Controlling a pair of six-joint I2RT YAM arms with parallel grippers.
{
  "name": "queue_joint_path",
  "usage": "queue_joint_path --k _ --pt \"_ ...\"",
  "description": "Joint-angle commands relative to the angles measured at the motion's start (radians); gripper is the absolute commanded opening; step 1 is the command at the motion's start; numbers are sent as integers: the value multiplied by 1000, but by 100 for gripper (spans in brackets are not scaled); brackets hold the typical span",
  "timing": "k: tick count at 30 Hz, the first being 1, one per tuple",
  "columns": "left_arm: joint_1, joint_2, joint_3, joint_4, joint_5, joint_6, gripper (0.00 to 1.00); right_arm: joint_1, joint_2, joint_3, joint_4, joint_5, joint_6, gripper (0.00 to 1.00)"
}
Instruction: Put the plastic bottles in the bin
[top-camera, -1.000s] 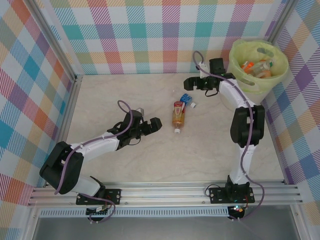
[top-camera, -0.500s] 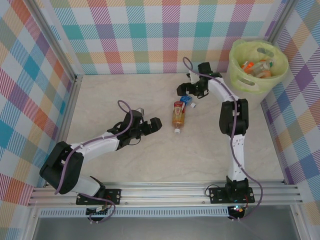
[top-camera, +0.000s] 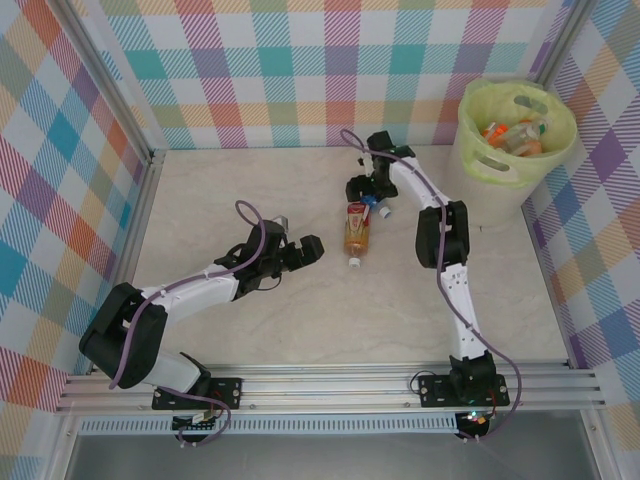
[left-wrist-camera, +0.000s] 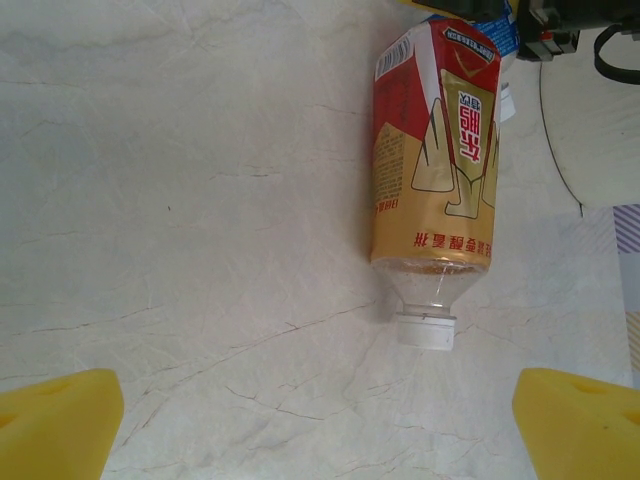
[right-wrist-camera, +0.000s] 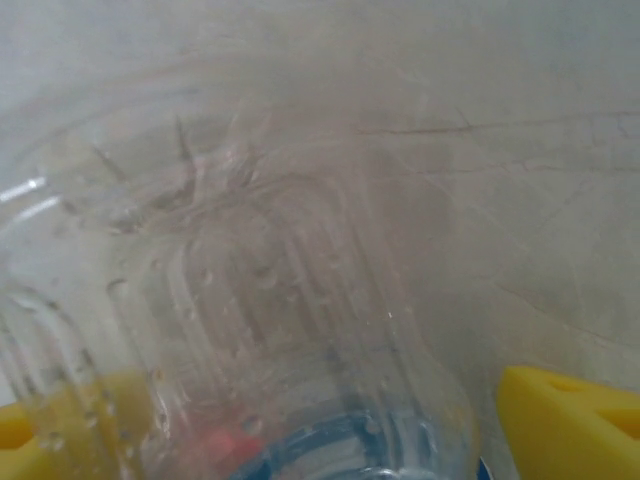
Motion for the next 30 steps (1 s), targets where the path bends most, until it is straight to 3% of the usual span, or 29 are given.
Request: queue_joint_path --k 1,12,18,21,23,30 --pt "3 15 15 -4 -1 25 100 0 14 45 -31 153 85 86" --pt "3 40 34 1 33 27 100 0 21 49 38 186 131 66" --pt "3 45 32 4 75 32 100 0 42 63 -11 164 130 75" --pt "3 53 32 3 89 28 100 0 25 35 -12 182 130 66" --pt "3 54 32 1 90 27 100 0 -28 -27 33 192 131 61" --pt "3 58 37 -7 82 36 100 0 -391 -484 391 194 105 53"
